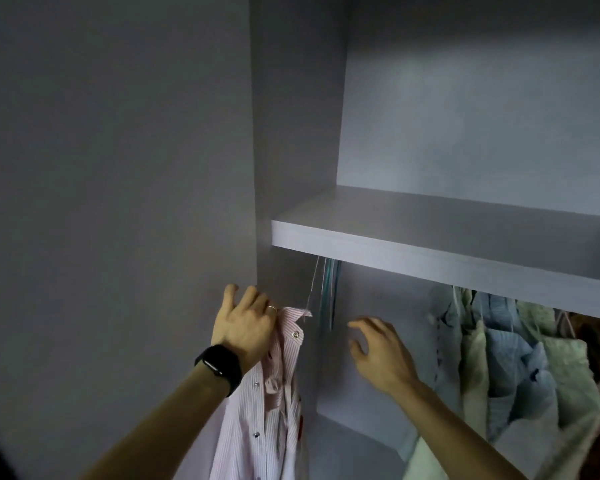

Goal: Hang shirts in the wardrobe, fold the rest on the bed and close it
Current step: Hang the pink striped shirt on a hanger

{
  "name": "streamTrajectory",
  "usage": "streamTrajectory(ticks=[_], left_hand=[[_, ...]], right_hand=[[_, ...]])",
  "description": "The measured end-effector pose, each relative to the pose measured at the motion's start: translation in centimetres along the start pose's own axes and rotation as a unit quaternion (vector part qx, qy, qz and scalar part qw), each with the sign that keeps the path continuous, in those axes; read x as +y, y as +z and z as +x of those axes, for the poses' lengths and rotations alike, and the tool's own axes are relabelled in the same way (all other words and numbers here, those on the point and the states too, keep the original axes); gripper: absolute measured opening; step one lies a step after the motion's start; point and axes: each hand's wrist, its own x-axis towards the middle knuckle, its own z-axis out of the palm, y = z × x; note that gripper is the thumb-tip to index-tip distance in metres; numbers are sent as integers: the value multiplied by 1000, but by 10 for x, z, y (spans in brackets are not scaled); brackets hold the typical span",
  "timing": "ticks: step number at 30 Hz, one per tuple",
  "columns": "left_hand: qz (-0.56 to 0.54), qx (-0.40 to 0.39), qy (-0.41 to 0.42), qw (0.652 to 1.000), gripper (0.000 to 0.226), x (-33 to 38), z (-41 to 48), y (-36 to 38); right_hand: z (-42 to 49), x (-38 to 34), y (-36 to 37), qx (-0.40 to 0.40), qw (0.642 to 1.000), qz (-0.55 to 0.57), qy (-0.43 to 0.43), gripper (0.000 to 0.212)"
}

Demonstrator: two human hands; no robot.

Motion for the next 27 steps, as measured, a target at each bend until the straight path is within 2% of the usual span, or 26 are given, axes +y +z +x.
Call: streamTrajectory(ticks=[3,6,7,9,12,14,16,18,21,23,27], left_hand=[[33,-5,-10,999,32,-11,6,20],[94,106,9,990,24,-20,5,41],[109,150,25,982,26,-22,5,51],[139,187,34,972,41,-24,4,66],[204,135,-5,970,61,-22,6,72],[242,93,0,966,67,-23,13,82],[267,82,6,960,68,-25,15,91],[270,105,7,957,69,-28,21,95],[262,129,9,956,67,-26,21,98],[265,131,11,955,65,-25,21,100],[245,98,20,964,65,-27,17,103]], right_hand=[[34,10,31,-32,998,-4,49,43],[65,17,69,-32,993,26,114,49],[75,20,81,-24,989,46,138,49],[97,25,106,0,977,99,189,44],[127,35,131,48,951,178,249,38],[142,42,140,63,938,226,257,36],[148,48,152,78,923,281,253,33],[152,51,156,93,913,310,248,31],[152,53,156,124,923,274,240,33],[151,52,146,165,934,204,241,41],[140,48,111,224,933,161,229,43]])
